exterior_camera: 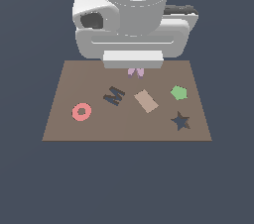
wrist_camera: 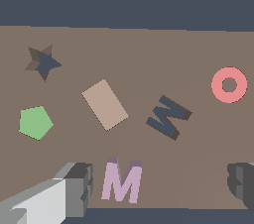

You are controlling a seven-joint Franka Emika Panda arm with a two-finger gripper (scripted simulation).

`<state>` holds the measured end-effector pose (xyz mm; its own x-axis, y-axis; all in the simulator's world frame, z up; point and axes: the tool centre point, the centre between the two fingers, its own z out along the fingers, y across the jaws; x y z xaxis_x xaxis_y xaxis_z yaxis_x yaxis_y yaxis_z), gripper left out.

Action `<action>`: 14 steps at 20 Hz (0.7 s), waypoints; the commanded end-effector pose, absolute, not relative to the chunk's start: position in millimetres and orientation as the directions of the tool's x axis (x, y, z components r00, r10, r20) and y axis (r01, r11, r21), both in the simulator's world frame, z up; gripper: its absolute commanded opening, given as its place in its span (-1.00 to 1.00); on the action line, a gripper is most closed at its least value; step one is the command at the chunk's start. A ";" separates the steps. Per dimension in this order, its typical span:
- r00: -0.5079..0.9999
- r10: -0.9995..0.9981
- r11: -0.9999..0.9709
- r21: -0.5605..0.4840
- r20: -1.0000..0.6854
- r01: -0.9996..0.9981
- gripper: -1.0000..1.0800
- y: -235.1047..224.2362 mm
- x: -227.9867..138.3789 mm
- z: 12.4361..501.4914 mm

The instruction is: Insert a designated object into the corresponding slot on a board.

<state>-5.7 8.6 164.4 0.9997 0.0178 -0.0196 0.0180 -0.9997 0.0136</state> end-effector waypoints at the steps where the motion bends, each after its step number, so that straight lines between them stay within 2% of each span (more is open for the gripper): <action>1: 1.000 0.018 -1.000 0.014 -0.020 0.018 0.92 8.5 -5.7 164.4; 14: 1.000 -0.024 -1.000 0.010 -0.014 -0.024 0.92 13.2 -31.3 133.9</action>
